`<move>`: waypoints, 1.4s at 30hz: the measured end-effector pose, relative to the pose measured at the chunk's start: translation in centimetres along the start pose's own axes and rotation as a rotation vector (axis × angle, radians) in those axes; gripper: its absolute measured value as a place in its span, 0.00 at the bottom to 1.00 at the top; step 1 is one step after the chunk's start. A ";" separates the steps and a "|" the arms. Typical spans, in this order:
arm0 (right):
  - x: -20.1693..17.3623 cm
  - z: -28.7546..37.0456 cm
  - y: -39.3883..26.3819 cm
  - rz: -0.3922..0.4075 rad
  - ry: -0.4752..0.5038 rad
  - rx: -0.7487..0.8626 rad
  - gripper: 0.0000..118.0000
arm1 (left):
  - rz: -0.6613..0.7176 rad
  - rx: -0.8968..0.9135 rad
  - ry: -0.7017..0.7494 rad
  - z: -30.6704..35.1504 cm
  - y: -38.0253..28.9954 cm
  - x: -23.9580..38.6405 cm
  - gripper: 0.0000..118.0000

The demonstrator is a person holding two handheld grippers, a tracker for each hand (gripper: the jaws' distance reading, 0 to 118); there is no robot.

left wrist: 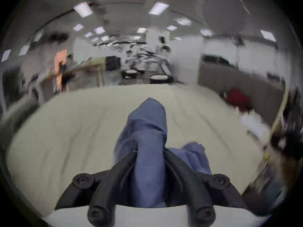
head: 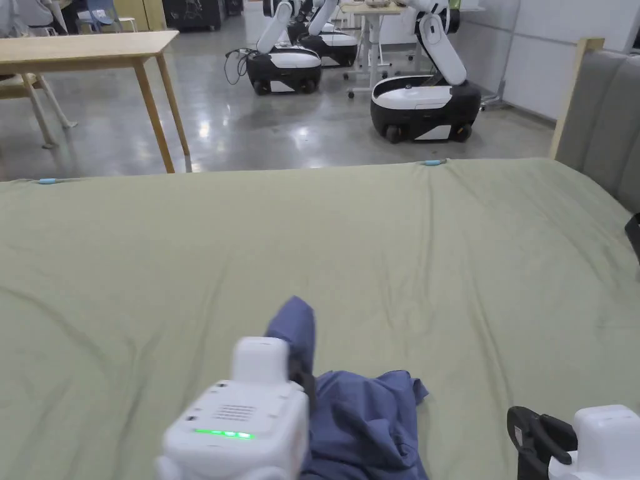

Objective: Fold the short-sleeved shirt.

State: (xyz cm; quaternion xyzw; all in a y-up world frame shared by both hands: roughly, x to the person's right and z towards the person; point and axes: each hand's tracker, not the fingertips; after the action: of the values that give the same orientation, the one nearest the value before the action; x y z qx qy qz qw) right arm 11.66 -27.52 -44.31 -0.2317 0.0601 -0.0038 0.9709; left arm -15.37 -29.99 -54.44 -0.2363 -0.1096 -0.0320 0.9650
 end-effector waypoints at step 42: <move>-0.7 -15.7 -4.2 -0.537 0.569 -0.164 0.01 | 0.509 -0.199 -0.318 -0.8 -5.1 -8.2 0.95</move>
State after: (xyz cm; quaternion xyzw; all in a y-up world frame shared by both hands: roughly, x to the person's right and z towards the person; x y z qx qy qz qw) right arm 9.17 -38.28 -56.21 -0.3058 0.2641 -0.3167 0.8582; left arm -23.72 -34.79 -54.75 -0.3512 -0.1929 0.2372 0.8850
